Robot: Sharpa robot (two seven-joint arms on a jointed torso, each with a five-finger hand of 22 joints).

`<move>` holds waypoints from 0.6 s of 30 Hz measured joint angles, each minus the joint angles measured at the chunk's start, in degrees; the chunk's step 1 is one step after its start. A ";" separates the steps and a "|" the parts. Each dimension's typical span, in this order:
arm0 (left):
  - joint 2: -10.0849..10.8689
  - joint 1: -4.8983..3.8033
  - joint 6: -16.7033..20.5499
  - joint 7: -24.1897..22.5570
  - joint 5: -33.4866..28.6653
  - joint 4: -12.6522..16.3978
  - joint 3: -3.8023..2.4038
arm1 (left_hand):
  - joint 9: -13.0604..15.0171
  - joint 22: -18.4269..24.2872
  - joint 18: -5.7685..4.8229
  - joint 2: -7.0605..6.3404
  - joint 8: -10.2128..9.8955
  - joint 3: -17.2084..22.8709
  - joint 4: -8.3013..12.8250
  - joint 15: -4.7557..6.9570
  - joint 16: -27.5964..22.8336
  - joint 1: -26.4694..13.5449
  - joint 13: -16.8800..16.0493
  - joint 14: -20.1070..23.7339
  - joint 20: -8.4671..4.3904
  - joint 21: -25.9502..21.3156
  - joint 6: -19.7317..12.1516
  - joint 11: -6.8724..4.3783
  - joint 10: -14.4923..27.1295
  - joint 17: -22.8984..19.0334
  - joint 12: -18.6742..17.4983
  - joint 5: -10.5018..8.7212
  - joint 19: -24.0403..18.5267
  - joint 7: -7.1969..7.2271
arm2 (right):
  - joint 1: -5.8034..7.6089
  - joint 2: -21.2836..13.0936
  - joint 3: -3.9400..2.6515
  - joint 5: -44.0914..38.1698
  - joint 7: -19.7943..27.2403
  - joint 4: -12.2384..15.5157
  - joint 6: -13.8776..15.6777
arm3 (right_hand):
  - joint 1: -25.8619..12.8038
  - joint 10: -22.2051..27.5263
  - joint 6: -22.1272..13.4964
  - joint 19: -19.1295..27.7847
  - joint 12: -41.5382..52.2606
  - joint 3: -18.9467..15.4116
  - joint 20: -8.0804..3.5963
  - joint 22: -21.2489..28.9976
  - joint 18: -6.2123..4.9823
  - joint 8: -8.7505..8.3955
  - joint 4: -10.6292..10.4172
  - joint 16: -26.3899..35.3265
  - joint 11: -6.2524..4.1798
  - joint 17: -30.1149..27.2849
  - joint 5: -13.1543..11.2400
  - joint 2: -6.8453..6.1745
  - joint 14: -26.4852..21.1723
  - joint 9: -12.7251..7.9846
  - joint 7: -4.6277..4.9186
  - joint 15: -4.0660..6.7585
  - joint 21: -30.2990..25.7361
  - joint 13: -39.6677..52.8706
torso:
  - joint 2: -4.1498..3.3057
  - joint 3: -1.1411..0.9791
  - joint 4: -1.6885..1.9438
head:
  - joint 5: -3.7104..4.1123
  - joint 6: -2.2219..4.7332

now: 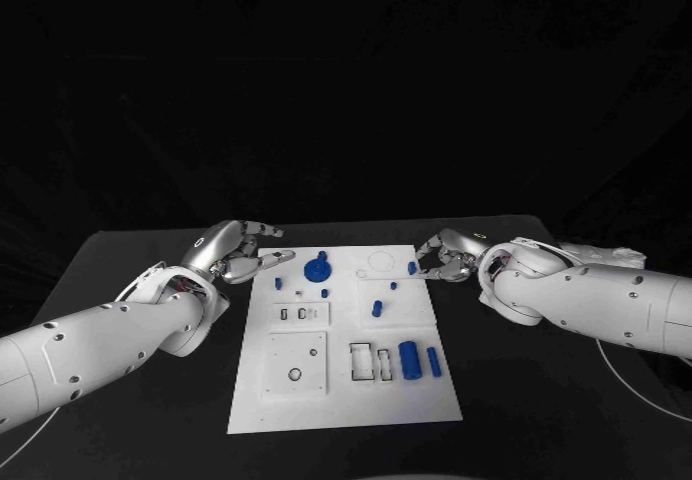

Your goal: Assemble the parts on the task board

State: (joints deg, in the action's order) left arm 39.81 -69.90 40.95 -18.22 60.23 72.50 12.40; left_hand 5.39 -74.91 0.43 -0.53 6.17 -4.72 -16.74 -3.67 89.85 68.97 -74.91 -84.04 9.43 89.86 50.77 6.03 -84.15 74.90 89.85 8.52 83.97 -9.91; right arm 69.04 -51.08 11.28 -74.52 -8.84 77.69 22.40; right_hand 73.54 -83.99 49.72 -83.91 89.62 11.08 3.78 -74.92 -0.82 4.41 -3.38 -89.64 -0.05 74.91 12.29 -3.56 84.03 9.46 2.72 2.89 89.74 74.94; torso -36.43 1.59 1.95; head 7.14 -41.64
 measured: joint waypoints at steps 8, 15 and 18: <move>0.01 0.01 0.00 -0.04 0.00 0.00 0.00 | 0.00 0.00 -0.01 0.00 0.00 0.00 0.00 0.00 0.00 0.00 0.00 0.00 0.00 0.00 0.00 0.00 0.00 0.00 0.00 0.00 0.00 0.00 | -0.08 1.34 -0.02 -0.60 -0.73 -1.69 0.21 | 0.23 0.00 0.00 -0.20 0.00 0.00 -0.20 0.00 0.01 -0.22 0.00 0.00 0.00 0.00 0.00 0.23 0.00 -0.01 0.00 0.00 0.00 0.00 | 0.01 0.02 0.01 | -0.07 0.00; 0.08 0.03 -0.01 -0.05 0.00 0.01 0.00 | 0.00 0.00 0.00 0.00 0.00 0.00 0.00 0.00 0.00 0.00 0.00 0.00 0.00 0.00 0.00 0.00 0.00 0.00 0.00 0.00 0.00 0.00 | -0.38 2.84 -0.03 -0.74 -1.18 -3.40 0.18 | 0.23 0.00 0.00 -0.20 0.00 0.00 -0.20 0.01 0.00 -0.22 0.00 0.00 0.00 -0.01 0.00 0.23 0.00 -0.01 0.00 0.00 0.00 0.00 | 0.02 0.02 0.01 | -0.01 0.07; 0.14 0.03 -0.01 -0.06 0.00 0.01 0.00 | 0.00 0.00 0.00 0.00 0.00 0.00 0.00 0.00 0.00 0.00 0.00 0.00 0.00 0.00 0.00 0.00 0.00 0.05 0.00 0.00 0.00 0.00 | -0.55 3.41 -0.03 -0.75 -1.38 -3.97 0.10 | 0.23 0.00 0.31 -0.20 0.00 0.00 -0.20 0.01 0.00 -0.22 0.00 0.00 0.00 -0.01 0.00 0.23 0.00 -0.01 0.31 0.00 0.00 -0.01 | 0.02 0.02 0.01 | -0.01 0.07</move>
State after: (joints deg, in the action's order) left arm 39.95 -69.87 40.94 -18.28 60.23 72.51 12.40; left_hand 5.40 -74.91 0.43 -0.53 6.17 -4.72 -16.74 -3.67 89.85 68.97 -74.91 -84.04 9.43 89.86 50.77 6.03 -84.15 74.95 89.85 8.52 83.97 -9.91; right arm 68.49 -47.67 11.25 -75.26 -10.23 73.73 22.49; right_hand 73.77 -83.99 50.02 -84.11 89.62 11.08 3.59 -74.91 -0.82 4.19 -3.39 -89.64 -0.04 74.91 12.29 -3.34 84.03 9.45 3.03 2.89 89.74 74.94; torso -36.40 1.61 1.96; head 7.14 -41.58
